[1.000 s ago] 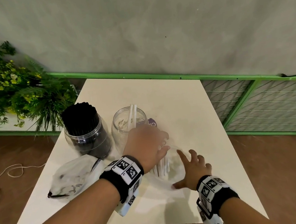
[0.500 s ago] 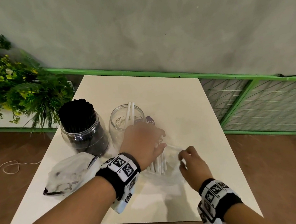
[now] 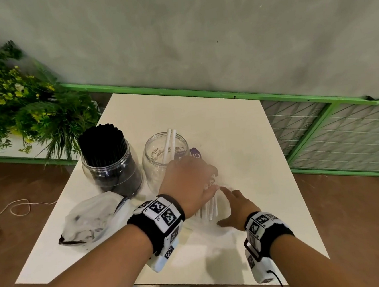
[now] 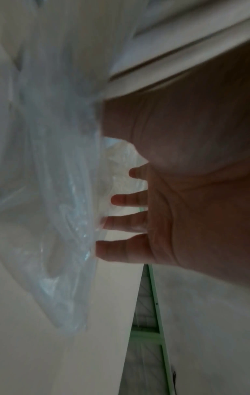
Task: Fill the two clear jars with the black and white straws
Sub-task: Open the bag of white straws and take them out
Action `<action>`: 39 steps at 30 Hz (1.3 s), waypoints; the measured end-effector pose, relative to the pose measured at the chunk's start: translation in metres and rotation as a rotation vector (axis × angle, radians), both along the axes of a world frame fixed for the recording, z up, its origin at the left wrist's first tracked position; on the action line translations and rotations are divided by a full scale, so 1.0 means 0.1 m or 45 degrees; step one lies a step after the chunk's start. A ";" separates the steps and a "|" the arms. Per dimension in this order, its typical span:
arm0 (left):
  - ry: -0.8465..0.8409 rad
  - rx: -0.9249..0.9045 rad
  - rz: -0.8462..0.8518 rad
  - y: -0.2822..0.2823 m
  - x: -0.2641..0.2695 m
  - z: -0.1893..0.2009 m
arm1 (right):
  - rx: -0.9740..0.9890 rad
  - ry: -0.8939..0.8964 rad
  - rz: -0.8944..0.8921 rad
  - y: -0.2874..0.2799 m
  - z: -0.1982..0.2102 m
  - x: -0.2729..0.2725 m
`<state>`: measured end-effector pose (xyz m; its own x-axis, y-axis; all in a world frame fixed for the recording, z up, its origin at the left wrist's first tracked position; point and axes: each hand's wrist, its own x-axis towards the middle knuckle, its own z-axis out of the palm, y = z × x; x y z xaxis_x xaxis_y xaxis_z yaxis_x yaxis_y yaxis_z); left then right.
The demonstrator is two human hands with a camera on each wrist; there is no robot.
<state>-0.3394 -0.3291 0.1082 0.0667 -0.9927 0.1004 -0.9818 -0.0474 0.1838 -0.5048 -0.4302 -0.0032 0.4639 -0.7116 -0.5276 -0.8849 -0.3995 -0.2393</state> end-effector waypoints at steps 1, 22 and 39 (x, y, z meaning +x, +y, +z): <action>0.003 0.004 -0.002 0.00 0.01 0.00 | -0.009 0.003 -0.021 -0.01 -0.01 0.00; 0.008 -0.090 0.049 0.02 0.06 -0.06 | 0.174 -0.899 -0.874 0.17 -0.23 -0.25; -0.029 -0.079 0.003 0.03 0.00 -0.07 | 0.058 -0.255 0.065 0.26 -0.22 -0.13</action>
